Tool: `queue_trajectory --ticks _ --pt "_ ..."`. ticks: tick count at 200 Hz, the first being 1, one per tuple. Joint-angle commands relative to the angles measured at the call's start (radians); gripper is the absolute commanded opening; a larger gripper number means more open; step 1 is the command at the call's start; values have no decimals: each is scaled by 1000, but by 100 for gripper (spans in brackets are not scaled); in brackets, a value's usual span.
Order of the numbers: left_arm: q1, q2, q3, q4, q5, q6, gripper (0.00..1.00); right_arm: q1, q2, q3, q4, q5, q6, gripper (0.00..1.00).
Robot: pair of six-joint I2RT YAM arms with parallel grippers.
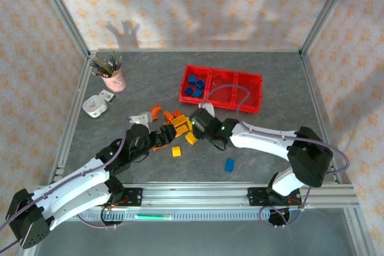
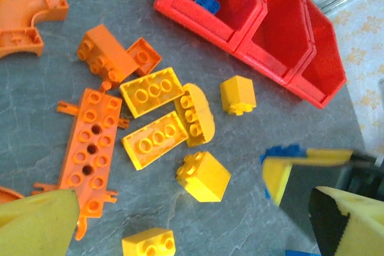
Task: Sort the legos into containers by color
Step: Pick up the lego from the bottom-center of the table, then place the lego in the container.
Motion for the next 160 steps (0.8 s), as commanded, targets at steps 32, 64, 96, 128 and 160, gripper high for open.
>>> queue_trajectory --ticks 32,64,96,128,160 --pt "41 143 114 77 -30 72 99 -144 194 272 -5 32 -135 37" --pt "126 200 115 127 35 78 99 -210 363 441 -9 39 -171 38" --pt "193 242 118 161 87 99 99 -255 525 615 -29 42 -197 38" --pt "219 265 131 162 92 116 99 -278 655 782 -77 66 -222 50" --pt "219 280 144 151 91 132 99 -282 647 833 -85 23 -234 62"
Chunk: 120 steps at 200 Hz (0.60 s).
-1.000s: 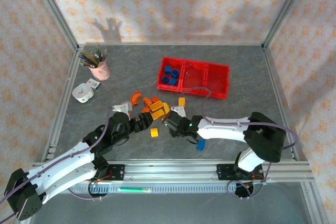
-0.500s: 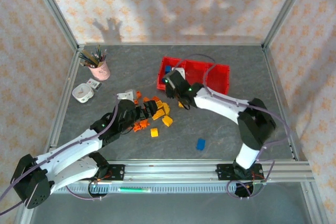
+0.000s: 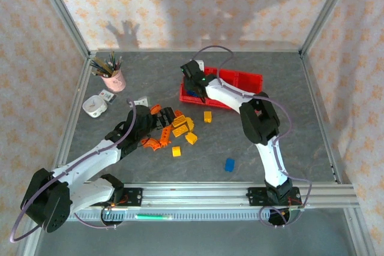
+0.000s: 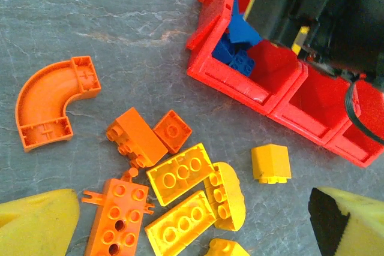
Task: Sort the legos into containers by color
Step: Place the lego in the container.
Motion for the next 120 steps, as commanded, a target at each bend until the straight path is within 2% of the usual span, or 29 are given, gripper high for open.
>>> queue_trajectory --ticks 1,64,120 --pt "7 9 42 19 16 36 99 -3 -28 33 -39 -6 -21 62" --pt "1 8 41 17 83 42 99 18 -297 -228 25 -115 4 65" --pt "-94 -46 16 -10 54 26 99 60 -609 -606 6 -109 88 71"
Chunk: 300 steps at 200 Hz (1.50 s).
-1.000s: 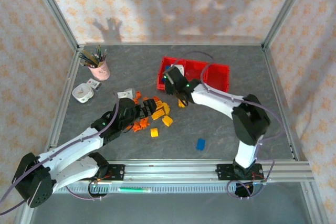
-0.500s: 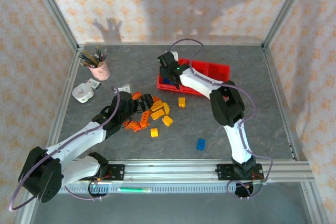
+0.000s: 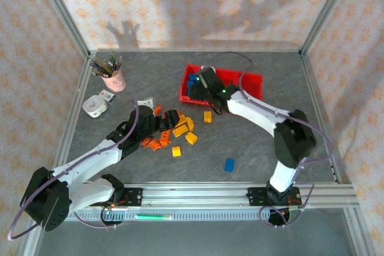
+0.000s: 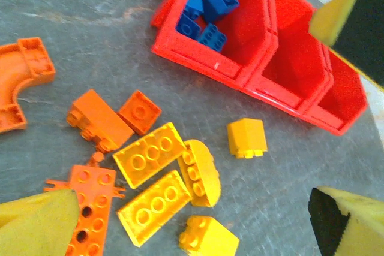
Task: Sort the legos into containers by color
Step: Place the lego in the container, then pick up the lego from the bottom-center of the table.
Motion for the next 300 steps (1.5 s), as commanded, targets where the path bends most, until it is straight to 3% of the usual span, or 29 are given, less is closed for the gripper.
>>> queue_trajectory --ticks 1,91,156,229,300 --pt "-42 -44 3 -8 -15 2 99 22 -114 -138 -34 16 59 72" --pt "-231 -153 -130 64 -81 -145 99 102 -487 -593 -240 117 375 83" --pt "-324 -130 -168 118 -135 -207 99 277 -519 -734 -264 100 634 84" --pt "-332 -124 -181 121 -153 -211 99 422 -499 -775 -245 113 784 71" --pt "-332 -152 -181 89 -168 -206 99 433 -413 -746 -226 136 735 49"
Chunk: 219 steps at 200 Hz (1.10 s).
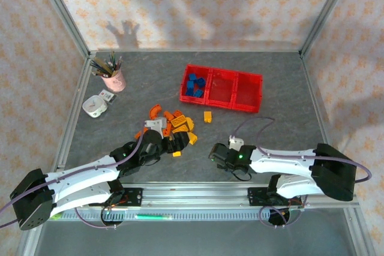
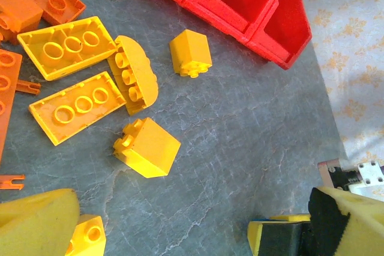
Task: Sort the legos into containers by color
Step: Pick up the lego from the bottom-center of the table, then place the lego in the container.
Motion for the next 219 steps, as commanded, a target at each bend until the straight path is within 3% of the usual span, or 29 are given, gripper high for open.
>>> queue_trajectory --ticks 1,56,105,150,219 --pt "-9 -24 -8 -6 -35 -10 99 7 25 21 7 49 -9 48" --pt "-9 -30 5 -26 -54 2 99 6 7 38 32 55 -72 30" --pt "-8 -58 41 -91 -100 45 99 -4 -30 137 4 145 -170 29" --pt "20 -82 111 -177 -174 101 99 -142 37 280 143 100 -373 29" --pt "180 -28 165 -169 -47 185 99 -358 373 640 258 34 -604 28"
